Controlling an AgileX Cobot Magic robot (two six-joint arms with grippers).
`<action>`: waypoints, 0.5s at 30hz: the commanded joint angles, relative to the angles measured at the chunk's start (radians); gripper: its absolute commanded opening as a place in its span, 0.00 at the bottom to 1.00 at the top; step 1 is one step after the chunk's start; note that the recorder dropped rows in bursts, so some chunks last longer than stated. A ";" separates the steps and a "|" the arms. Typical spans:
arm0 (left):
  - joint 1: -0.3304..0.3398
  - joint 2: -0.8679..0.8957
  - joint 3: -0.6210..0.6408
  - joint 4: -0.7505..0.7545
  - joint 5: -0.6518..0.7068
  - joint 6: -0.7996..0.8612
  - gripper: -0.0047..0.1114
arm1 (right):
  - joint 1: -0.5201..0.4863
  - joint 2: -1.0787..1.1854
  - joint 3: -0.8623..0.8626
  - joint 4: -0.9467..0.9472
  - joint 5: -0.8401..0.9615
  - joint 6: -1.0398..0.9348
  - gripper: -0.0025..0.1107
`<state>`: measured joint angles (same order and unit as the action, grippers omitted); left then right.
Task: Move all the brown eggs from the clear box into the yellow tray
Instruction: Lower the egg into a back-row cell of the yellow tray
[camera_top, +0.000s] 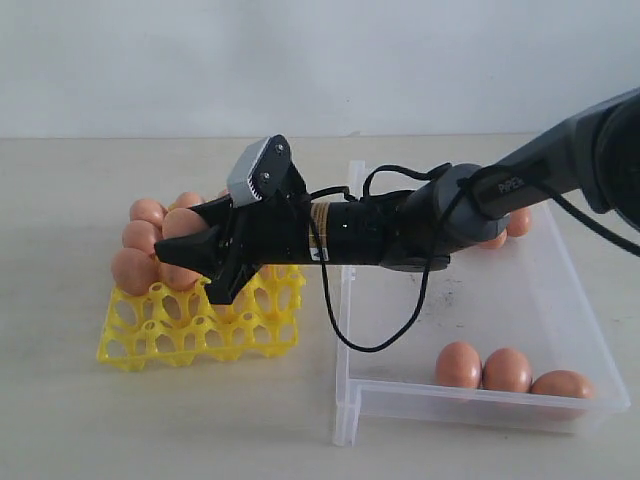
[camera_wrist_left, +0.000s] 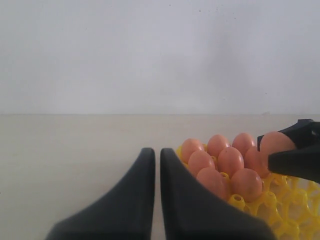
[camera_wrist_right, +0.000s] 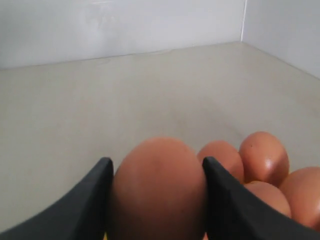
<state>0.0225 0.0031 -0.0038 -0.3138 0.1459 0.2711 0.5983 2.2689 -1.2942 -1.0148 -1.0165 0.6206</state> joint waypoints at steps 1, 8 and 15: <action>0.002 -0.003 0.004 -0.005 -0.014 0.000 0.07 | 0.000 0.019 -0.026 0.038 0.014 0.005 0.02; 0.002 -0.003 0.004 -0.005 -0.014 0.000 0.07 | 0.000 0.056 -0.034 0.068 0.056 0.003 0.02; 0.002 -0.003 0.004 -0.005 -0.014 0.000 0.07 | 0.000 0.056 -0.034 0.076 0.071 -0.003 0.02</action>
<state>0.0225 0.0031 -0.0038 -0.3138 0.1459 0.2711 0.5983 2.3317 -1.3225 -0.9545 -0.9487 0.6266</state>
